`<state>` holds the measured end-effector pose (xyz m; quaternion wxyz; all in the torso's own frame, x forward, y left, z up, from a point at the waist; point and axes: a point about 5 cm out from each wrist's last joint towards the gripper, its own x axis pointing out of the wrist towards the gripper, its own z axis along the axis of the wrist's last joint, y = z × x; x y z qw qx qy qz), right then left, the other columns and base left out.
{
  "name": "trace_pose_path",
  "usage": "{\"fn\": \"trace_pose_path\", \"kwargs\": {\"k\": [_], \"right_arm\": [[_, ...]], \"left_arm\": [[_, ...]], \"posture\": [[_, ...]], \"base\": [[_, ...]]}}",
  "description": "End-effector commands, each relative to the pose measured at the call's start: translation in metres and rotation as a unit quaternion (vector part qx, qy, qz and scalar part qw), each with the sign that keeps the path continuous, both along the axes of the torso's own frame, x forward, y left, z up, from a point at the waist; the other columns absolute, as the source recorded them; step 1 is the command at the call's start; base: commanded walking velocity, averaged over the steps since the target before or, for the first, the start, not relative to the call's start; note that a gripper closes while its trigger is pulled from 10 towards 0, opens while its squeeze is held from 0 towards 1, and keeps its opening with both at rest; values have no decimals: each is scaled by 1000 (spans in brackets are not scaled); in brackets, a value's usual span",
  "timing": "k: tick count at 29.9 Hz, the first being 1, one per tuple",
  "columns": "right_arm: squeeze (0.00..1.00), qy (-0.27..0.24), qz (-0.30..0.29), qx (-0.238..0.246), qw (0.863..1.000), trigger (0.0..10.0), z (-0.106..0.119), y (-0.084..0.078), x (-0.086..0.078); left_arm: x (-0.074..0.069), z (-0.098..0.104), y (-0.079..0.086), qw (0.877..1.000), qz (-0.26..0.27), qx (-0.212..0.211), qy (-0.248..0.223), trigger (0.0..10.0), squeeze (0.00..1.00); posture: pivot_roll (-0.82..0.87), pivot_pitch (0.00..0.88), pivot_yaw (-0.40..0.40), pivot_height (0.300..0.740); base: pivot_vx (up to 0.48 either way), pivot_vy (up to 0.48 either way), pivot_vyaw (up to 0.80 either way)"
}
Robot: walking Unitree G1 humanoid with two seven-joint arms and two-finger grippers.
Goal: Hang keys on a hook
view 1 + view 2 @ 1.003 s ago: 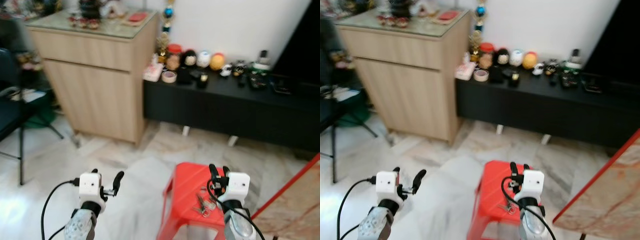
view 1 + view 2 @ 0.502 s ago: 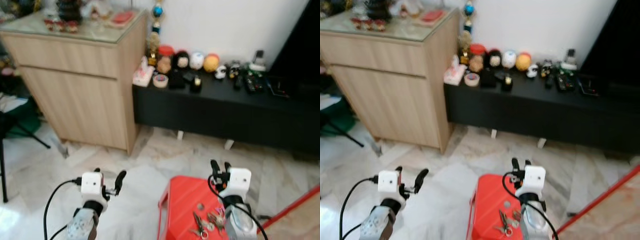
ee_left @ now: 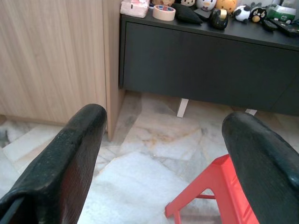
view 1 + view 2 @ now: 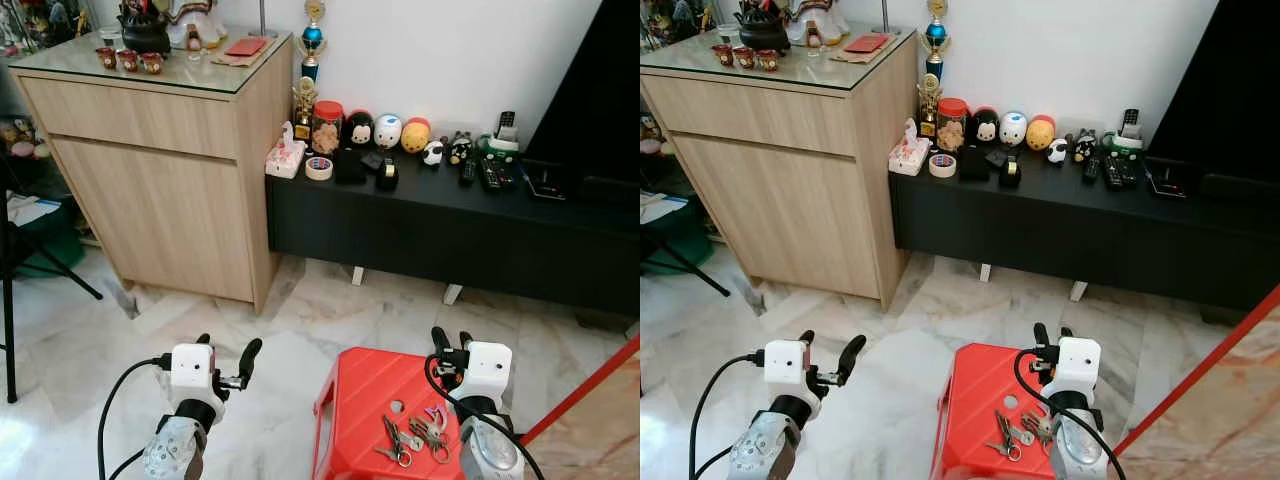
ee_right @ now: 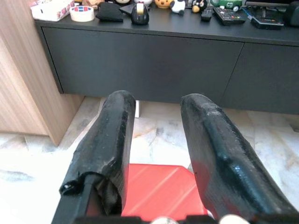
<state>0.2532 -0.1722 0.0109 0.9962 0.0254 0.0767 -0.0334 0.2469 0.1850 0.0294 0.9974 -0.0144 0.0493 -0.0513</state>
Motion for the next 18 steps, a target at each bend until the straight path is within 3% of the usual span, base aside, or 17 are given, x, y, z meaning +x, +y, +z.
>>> {"fn": "trace_pose_path", "kwargs": {"k": [1,11,18], "right_arm": [[0,9,-4,2,1000,10000,-2,-1,0],[0,13,10,4,1000,10000,-3,4,1],[0,8,4,7,1000,10000,-2,2,1]], "left_arm": [[0,-2,-4,1000,-5,-2,7,10000,0],[1,-1,-4,1000,-7,4,7,10000,0],[1,-2,-4,1000,-8,5,10,10000,0]], "posture": [[25,7,-83,706],[28,8,-80,644],[29,10,-82,644]], "base": [[0,0,0],[0,0,0],[0,0,0]]}}
